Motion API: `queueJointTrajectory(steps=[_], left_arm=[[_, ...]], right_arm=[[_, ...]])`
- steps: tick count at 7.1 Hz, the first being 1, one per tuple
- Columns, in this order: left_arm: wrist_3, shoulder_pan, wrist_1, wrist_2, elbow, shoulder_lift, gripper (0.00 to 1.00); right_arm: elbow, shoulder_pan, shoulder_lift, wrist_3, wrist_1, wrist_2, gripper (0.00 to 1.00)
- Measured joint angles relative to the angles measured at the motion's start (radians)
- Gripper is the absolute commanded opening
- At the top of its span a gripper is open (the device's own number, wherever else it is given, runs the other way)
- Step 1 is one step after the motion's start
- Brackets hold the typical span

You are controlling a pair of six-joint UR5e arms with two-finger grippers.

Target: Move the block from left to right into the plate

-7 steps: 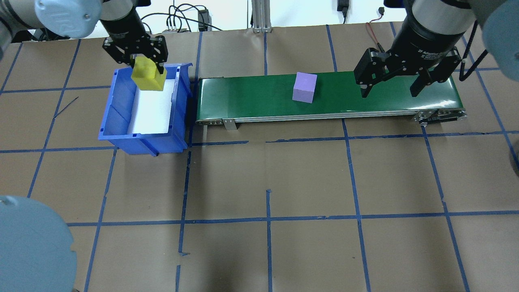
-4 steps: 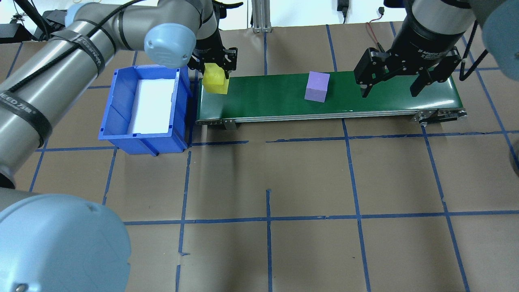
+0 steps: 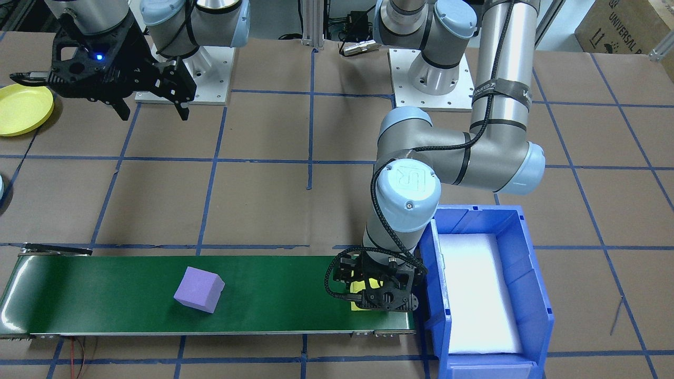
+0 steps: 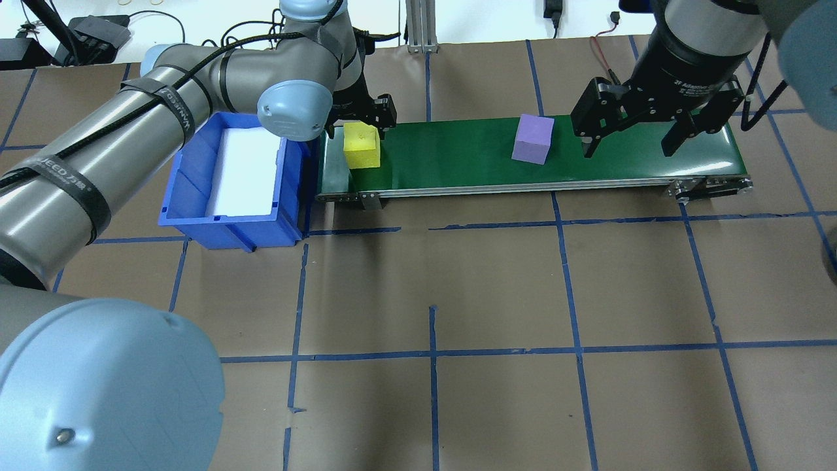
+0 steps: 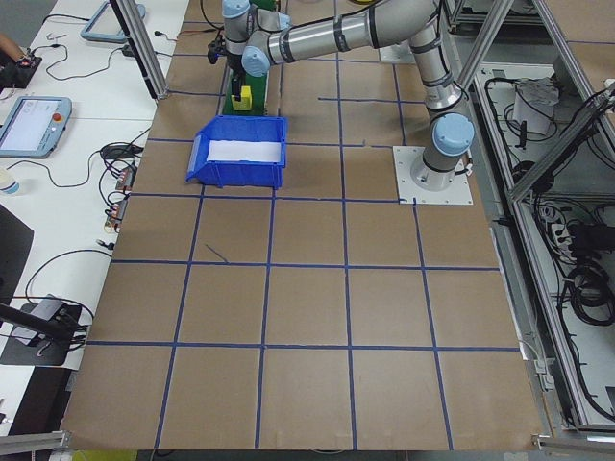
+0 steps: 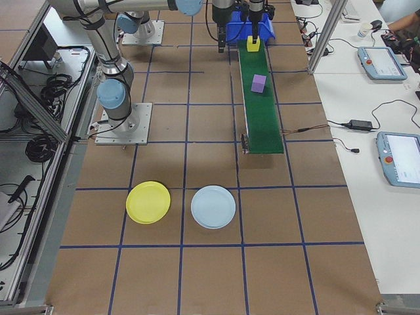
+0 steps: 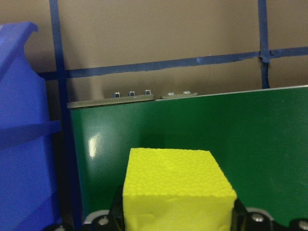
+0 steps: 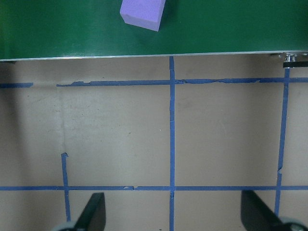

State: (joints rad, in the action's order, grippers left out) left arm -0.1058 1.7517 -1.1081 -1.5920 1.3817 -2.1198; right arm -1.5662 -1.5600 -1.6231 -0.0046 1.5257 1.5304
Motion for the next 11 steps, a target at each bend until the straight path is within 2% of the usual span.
queueJointTrajectory(steps=[1,2,3,4,5,6,7,9,11], left_arm=[[0.000,0.000,-0.064,0.002,-0.018,0.047,1.00],[0.008,-0.003,-0.167,0.011,-0.028,0.136,1.00],[0.025,-0.021,-0.245,0.035,0.007,0.266,1.00],[0.035,-0.049,-0.280,0.060,0.083,0.406,1.00],[0.039,-0.064,-0.295,0.067,0.159,0.503,1.00],[0.039,-0.069,-0.309,0.064,0.211,0.556,1.00],[0.039,-0.073,-0.328,0.059,0.237,0.579,1.00],[0.040,-0.081,-0.351,0.017,0.248,0.595,1.00],[0.040,-0.080,-0.350,-0.011,0.250,0.598,1.00]], right_arm=[[0.000,0.000,0.000,0.000,0.000,0.000,1.00],[0.000,0.001,0.001,-0.001,0.001,0.001,1.00],[0.006,0.011,0.010,-0.002,0.006,0.002,1.00],[0.029,0.047,0.031,-0.011,0.013,-0.001,1.00],[0.060,0.107,0.061,-0.035,0.021,-0.021,1.00],[0.086,0.179,0.107,-0.071,0.054,-0.057,1.00],[0.099,0.240,0.156,-0.102,0.120,-0.079,1.00],[0.110,0.329,0.274,-0.150,0.263,-0.107,1.00],[0.110,0.358,0.369,-0.166,0.362,-0.206,1.00]])
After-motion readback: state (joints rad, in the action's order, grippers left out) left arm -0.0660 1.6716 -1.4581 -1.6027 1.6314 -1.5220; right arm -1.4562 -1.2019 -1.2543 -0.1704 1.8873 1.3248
